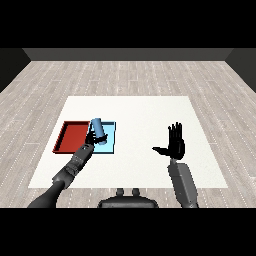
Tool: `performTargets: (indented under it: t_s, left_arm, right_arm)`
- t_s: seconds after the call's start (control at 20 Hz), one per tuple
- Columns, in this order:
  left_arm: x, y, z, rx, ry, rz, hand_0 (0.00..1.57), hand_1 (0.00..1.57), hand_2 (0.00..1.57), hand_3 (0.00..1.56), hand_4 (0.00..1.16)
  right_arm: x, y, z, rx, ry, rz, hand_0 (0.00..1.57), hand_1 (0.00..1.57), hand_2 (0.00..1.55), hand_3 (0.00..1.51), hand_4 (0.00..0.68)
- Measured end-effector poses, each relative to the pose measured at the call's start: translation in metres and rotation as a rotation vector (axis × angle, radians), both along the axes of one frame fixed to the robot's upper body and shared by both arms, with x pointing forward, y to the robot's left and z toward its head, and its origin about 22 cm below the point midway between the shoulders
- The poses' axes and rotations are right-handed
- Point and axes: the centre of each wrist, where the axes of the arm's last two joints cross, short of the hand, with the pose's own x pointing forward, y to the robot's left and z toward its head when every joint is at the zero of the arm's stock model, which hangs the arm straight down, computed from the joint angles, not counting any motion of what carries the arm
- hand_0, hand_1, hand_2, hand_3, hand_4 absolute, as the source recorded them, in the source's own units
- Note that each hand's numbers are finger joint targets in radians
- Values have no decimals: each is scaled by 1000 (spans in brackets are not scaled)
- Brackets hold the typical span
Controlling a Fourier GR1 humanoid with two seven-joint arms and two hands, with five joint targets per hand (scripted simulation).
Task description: Pick the blue can and put it in the blue box
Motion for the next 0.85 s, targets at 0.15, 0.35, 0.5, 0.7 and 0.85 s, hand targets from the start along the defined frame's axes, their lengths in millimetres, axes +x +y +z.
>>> performTargets:
  t_s: [0.15,0.35,0.5,0.7,0.85]
  left_arm:
    - [3,4,2,-17,37,27,0,0,0,0,0]
    - [3,7,1,-9,82,7,0,0,0,0,0]
    - [5,2,2,1,76,-3,0,0,0,0,0]
    - [11,1,10,-1,16,17,0,0,0,0,0]
    - [15,0,16,-39,-131,-13,0,0,0,0,0]
  right_arm:
    - [3,-3,-2,-11,4,-2,0,0,0,0,0]
    - [4,-4,-3,-13,-7,-5,0,0,0,0,0]
    - [9,0,-6,-7,-12,-3,0,0,0,0,0]
    - [8,-3,-5,-2,-21,-4,0,0,0,0,0]
    - [6,-3,-7,-14,-18,12,0,0,0,0,0]
